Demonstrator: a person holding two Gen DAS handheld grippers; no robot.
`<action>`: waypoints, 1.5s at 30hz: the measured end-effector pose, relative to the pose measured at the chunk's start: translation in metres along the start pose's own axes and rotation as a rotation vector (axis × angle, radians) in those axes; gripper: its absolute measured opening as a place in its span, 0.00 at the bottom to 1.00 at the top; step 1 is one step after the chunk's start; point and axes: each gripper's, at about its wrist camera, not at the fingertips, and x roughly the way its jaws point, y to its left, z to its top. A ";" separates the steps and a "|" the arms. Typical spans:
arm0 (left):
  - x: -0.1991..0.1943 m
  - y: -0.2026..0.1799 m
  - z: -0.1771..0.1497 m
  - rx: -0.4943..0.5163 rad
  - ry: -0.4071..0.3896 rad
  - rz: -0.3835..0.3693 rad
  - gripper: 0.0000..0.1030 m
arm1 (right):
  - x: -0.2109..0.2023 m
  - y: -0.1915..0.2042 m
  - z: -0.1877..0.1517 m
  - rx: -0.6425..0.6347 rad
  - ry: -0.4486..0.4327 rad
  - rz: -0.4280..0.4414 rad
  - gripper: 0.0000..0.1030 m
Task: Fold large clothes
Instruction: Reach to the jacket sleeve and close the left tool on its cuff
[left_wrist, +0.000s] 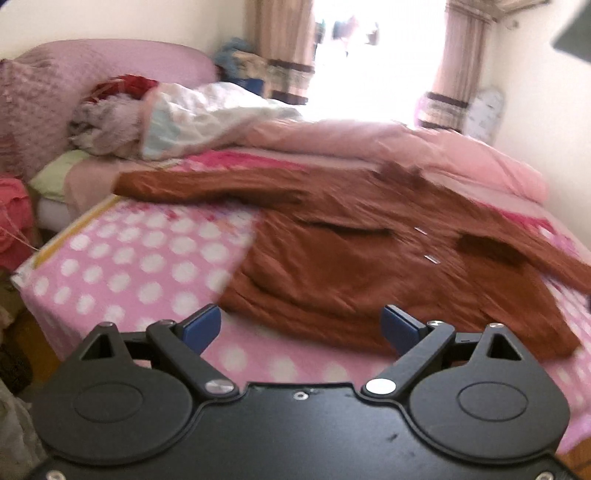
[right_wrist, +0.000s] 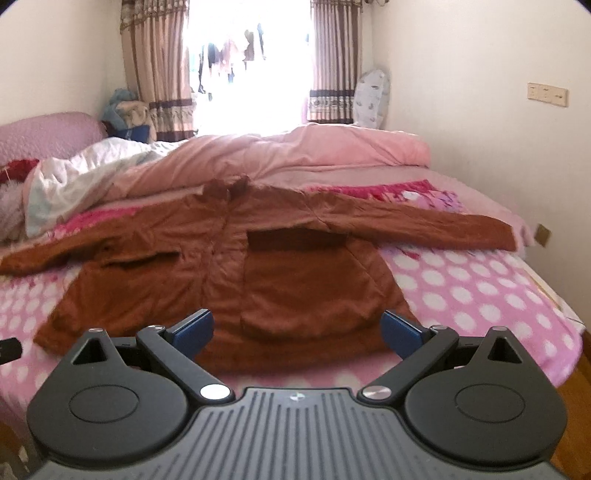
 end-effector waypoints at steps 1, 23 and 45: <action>0.009 0.009 0.007 -0.012 -0.010 0.018 0.93 | 0.006 0.001 0.005 -0.002 -0.004 0.007 1.00; 0.285 0.283 0.143 -0.728 -0.133 0.117 0.88 | 0.221 0.067 0.107 -0.018 -0.036 0.103 1.00; 0.357 0.328 0.143 -0.901 -0.155 0.172 0.08 | 0.297 0.082 0.096 -0.024 0.095 0.061 1.00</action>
